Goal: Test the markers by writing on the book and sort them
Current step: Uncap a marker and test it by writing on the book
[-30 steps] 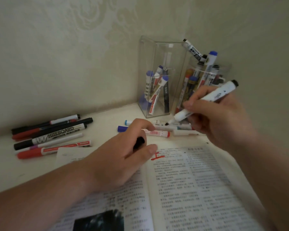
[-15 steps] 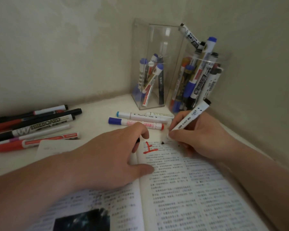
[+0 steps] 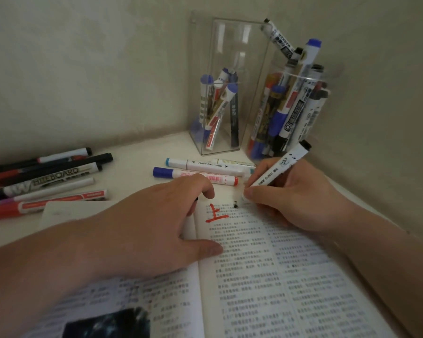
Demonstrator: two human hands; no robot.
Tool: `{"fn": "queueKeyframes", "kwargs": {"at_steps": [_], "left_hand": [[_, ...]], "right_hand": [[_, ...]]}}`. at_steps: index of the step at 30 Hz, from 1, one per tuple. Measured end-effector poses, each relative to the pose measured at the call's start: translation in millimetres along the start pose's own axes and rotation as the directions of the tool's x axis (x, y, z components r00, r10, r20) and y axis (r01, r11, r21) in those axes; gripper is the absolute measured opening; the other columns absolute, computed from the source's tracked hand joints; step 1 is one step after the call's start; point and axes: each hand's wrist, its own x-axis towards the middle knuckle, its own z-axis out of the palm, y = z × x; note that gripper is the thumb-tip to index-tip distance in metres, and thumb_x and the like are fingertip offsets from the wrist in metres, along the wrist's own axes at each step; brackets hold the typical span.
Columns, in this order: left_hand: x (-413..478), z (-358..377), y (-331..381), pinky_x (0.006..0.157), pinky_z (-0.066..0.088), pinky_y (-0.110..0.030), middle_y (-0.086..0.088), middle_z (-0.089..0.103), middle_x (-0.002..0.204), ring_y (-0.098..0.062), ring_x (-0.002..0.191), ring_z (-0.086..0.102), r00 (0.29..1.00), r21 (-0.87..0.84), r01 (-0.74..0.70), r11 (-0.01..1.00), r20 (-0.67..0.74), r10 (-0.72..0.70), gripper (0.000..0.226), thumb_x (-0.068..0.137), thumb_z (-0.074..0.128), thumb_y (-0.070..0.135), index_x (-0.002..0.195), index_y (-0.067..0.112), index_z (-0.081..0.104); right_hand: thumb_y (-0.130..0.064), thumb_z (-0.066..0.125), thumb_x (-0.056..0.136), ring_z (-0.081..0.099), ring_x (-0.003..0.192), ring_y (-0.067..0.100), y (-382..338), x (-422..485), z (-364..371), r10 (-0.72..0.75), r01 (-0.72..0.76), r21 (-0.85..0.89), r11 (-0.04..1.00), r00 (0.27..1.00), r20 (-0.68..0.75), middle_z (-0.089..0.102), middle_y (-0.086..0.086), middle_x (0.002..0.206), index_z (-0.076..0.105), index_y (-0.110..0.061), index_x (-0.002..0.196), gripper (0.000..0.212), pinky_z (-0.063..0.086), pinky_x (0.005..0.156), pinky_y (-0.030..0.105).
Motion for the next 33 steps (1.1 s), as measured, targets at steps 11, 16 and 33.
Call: {"fn": "queueKeyframes", "kwargs": {"at_steps": [11, 16, 33], "left_hand": [[2, 4, -4, 0.063, 0.035, -0.015, 0.039, 0.041, 0.097, 0.031, 0.093, 0.033, 0.999, -0.007, 0.008, 1.0, -0.039, -0.008, 0.059, 0.068, 0.064, 0.079, 0.104, 0.062, 0.019], [3, 4, -8, 0.065, 0.036, -0.015, 0.032, 0.043, 0.098, 0.028, 0.096, 0.035, 0.999, 0.005, 0.003, 1.0, -0.054, -0.003, 0.06, 0.069, 0.064, 0.08, 0.107, 0.061, 0.021], [4, 10, -12, 0.06, 0.037, -0.016, 0.027, 0.049, 0.095, 0.015, 0.086, 0.047, 0.992, 0.018, -0.039, 0.999, -0.116, 0.041, 0.042, 0.079, 0.055, 0.071, 0.108, 0.054, 0.029]], "right_hand": [[-0.005, 0.071, 0.087, 0.046, 0.038, 0.006, 1, 2, -2, 0.031, -0.035, -0.072, 0.997, 0.998, -0.054, 0.053, -0.004, 0.046, 0.062, -0.009, 0.069, 0.02, 0.036, 0.041, 0.018], [-0.005, 0.073, 0.088, 0.047, 0.038, 0.012, 1, 0, 0, 0.009, -0.008, 0.023, 1.0, 0.999, -0.031, 0.056, 0.003, 0.049, 0.065, -0.003, 0.076, 0.014, 0.037, 0.038, 0.02], [-0.002, 0.073, 0.084, 0.049, 0.047, 0.008, 4, -1, -3, -0.047, 0.047, -0.013, 0.999, 0.999, -0.005, 0.056, 0.002, 0.054, 0.065, 0.002, 0.075, 0.013, 0.038, 0.046, 0.017]]}}
